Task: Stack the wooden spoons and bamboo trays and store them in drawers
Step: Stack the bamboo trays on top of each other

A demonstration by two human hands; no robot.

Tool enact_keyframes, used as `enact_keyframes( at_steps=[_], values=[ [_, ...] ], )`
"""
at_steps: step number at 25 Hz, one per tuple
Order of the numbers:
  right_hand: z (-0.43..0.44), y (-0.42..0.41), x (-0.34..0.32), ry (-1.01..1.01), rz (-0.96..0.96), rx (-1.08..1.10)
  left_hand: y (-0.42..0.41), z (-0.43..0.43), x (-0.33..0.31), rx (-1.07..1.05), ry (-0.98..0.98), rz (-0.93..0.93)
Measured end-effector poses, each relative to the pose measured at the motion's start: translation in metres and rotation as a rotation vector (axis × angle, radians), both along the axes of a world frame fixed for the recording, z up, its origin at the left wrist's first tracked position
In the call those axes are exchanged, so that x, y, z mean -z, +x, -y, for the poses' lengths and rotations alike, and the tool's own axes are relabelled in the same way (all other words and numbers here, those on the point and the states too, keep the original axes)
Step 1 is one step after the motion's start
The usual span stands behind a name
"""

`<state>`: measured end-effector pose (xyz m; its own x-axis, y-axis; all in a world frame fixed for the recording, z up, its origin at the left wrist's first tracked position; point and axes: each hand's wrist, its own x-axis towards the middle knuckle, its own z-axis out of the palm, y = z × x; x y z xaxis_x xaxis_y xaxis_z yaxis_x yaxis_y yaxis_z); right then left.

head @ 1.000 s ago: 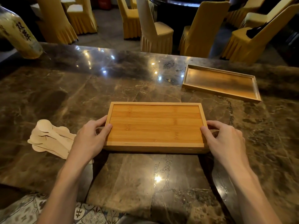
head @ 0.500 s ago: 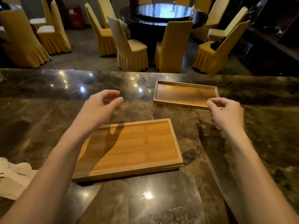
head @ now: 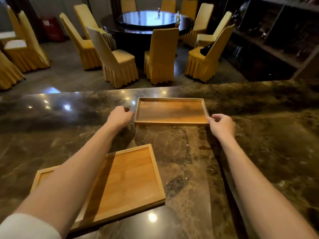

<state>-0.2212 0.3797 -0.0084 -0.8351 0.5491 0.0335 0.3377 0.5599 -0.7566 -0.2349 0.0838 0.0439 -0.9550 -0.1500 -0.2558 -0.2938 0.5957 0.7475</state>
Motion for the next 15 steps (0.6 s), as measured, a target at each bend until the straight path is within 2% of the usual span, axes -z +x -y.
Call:
enact_keyframes(
  at_steps=[5, 15],
  values=[
    [-0.008, -0.026, 0.008, 0.058, 0.059, -0.065, -0.024, -0.012, 0.018, 0.026, -0.071, 0.057],
    [0.003, -0.027, 0.012, 0.201, 0.006, -0.032, -0.033, -0.013, 0.029, 0.036, -0.146, 0.014]
  ],
)
